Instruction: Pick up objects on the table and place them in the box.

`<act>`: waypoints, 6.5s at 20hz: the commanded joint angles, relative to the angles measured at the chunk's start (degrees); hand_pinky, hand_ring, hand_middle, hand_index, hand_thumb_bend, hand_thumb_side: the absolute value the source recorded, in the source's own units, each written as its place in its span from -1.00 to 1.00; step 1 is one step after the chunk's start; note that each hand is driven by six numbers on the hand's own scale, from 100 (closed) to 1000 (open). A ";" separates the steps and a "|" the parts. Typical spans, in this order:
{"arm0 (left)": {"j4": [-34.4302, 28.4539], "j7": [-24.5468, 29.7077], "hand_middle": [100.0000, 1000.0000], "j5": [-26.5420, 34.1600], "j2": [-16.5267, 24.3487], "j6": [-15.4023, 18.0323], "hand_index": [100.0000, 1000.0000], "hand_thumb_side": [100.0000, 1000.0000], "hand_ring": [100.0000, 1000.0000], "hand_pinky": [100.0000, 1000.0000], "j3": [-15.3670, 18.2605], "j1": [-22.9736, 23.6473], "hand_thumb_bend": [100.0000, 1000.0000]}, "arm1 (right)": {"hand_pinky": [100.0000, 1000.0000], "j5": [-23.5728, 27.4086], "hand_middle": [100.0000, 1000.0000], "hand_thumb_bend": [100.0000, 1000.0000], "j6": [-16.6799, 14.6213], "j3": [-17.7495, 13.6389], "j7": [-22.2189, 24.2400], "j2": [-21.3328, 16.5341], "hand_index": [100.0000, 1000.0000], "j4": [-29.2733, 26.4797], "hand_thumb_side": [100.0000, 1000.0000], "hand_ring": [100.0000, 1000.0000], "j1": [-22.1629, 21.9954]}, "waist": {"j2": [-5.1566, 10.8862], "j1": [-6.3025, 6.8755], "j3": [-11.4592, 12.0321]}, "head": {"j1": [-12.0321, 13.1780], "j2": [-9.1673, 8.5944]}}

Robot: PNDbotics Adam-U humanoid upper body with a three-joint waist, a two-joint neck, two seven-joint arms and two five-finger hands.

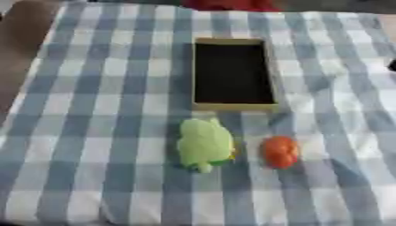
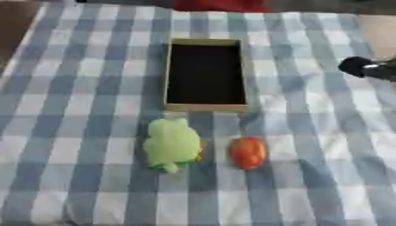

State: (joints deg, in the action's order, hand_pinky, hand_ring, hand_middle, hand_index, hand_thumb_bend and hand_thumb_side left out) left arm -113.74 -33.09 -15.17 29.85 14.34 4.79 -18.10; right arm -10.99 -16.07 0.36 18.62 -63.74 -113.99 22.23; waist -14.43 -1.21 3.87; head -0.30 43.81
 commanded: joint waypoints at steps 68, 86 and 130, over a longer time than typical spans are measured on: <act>-0.85 0.67 0.36 1.00 0.52 0.15 0.63 0.32 0.59 0.63 -0.38 -1.43 -0.93 | 0.21 -11.43 0.44 -0.46 3.01 15.71 21.16 16.29 0.64 6.82 -0.52 0.53 1.59 | -2.11 1.01 1.31 | -3.63 0.31; -0.85 0.81 0.36 1.02 0.45 0.31 0.64 0.32 0.59 0.64 -0.41 -1.46 -0.93 | 0.25 -13.99 0.44 -0.39 0.80 17.23 23.74 18.31 0.62 6.95 -0.54 0.54 0.86 | -1.97 0.74 1.30 | -3.74 0.31; -0.85 1.56 0.37 0.98 0.60 0.32 0.64 0.32 0.59 0.64 -0.44 -1.51 -0.94 | -0.03 -12.42 0.04 -0.74 3.21 15.98 20.52 17.47 0.26 5.40 -0.84 0.22 2.83 | -1.34 0.27 1.10 | -3.42 0.31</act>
State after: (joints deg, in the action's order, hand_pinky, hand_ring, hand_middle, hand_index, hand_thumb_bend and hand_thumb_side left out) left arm -113.74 -31.74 -14.05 29.23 14.60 4.07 -19.17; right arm -24.82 -13.46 17.67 39.10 -43.91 -106.87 24.20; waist -16.92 -0.96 4.97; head -3.90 43.82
